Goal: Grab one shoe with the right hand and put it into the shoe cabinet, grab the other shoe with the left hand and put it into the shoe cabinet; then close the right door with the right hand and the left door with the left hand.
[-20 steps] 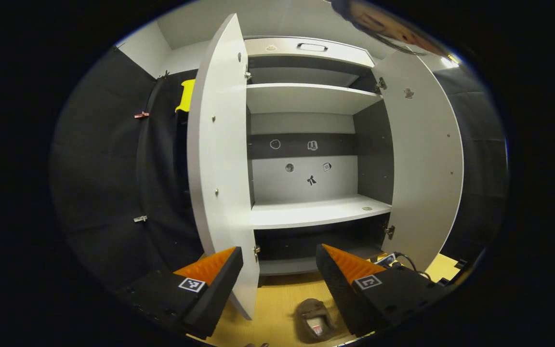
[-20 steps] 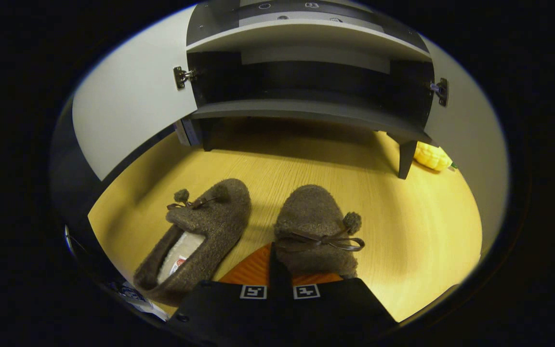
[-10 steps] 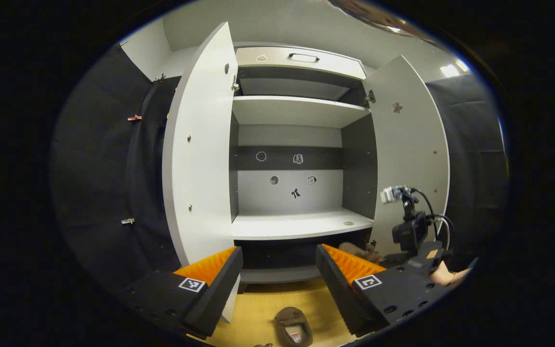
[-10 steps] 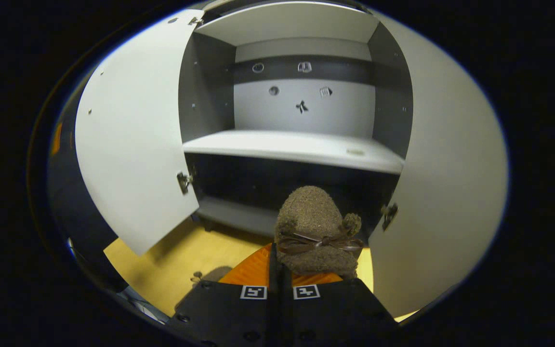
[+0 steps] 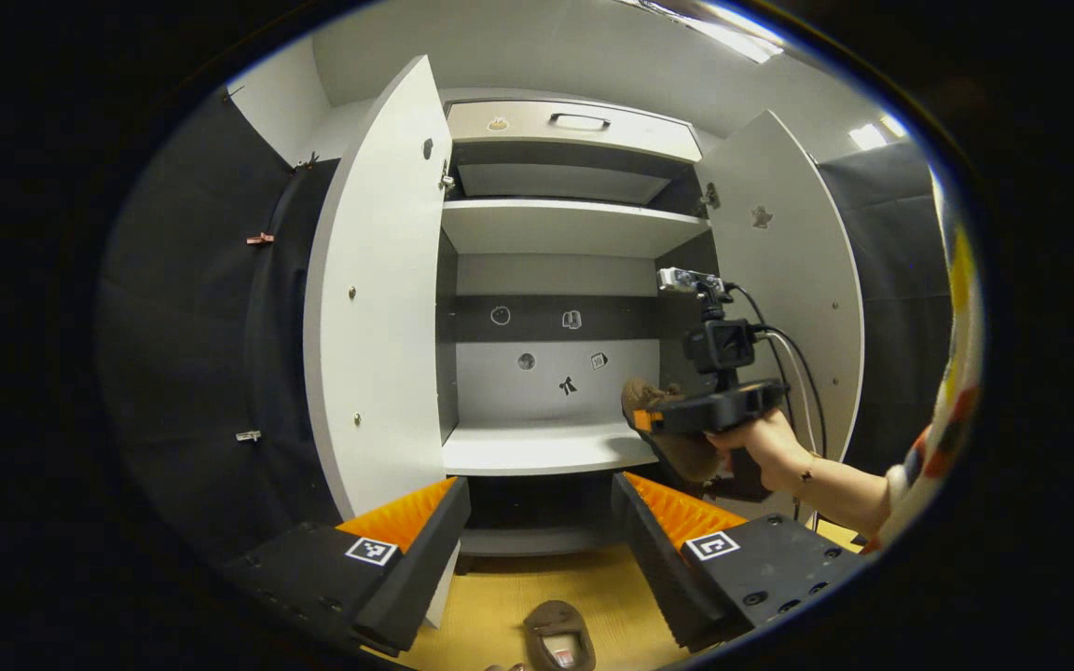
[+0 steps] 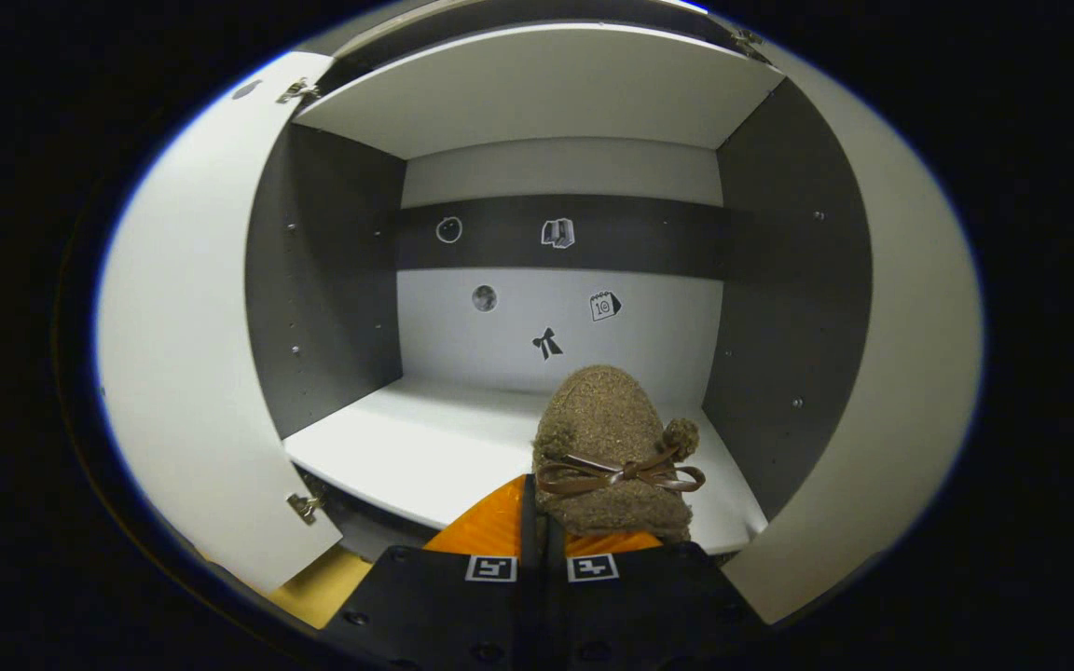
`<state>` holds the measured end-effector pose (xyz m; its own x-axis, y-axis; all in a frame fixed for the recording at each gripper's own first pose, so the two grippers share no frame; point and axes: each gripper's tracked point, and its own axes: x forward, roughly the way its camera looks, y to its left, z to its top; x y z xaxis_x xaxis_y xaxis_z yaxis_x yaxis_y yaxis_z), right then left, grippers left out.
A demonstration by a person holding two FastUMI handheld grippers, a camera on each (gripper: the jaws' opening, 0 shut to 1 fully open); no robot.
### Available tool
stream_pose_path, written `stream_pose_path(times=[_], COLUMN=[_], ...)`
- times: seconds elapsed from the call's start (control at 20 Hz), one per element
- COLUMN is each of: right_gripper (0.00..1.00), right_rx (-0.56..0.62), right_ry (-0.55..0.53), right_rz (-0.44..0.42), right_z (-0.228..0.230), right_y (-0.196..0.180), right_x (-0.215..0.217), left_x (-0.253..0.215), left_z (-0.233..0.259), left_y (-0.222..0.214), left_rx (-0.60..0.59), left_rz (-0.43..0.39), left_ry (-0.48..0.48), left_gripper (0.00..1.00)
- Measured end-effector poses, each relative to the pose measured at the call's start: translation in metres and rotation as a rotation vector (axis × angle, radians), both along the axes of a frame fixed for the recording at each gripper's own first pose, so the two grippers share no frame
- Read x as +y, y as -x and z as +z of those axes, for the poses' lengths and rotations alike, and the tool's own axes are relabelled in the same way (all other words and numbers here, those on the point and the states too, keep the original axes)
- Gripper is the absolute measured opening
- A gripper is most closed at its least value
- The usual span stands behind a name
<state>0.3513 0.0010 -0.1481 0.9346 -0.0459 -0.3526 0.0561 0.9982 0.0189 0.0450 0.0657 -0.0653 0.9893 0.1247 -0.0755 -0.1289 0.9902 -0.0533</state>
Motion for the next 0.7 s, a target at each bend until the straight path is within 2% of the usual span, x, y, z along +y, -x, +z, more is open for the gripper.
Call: stream_pose_path(times=[0.35, 0.5, 0.7], right_gripper=[0.05, 0.05, 0.05], right_rx=[0.112, 0.172, 0.259], right_ry=[-0.009, -0.010, -0.063], right_rz=[-0.051, -0.077, -0.089], right_z=[-0.020, -0.037, -0.060], right_y=[-0.100, -0.123, -0.132], right_x=[-0.026, -0.038, -0.039], left_x=[0.025, 0.035, 0.042], left_z=[-0.016, -0.018, -0.018], left_y=[0.000, 0.002, 0.004], left_rx=[0.051, 0.059, 0.066], left_rz=[0.087, 0.120, 0.145], left_ry=[0.023, 0.032, 0.031], left_gripper=[0.96, 0.96, 0.96])
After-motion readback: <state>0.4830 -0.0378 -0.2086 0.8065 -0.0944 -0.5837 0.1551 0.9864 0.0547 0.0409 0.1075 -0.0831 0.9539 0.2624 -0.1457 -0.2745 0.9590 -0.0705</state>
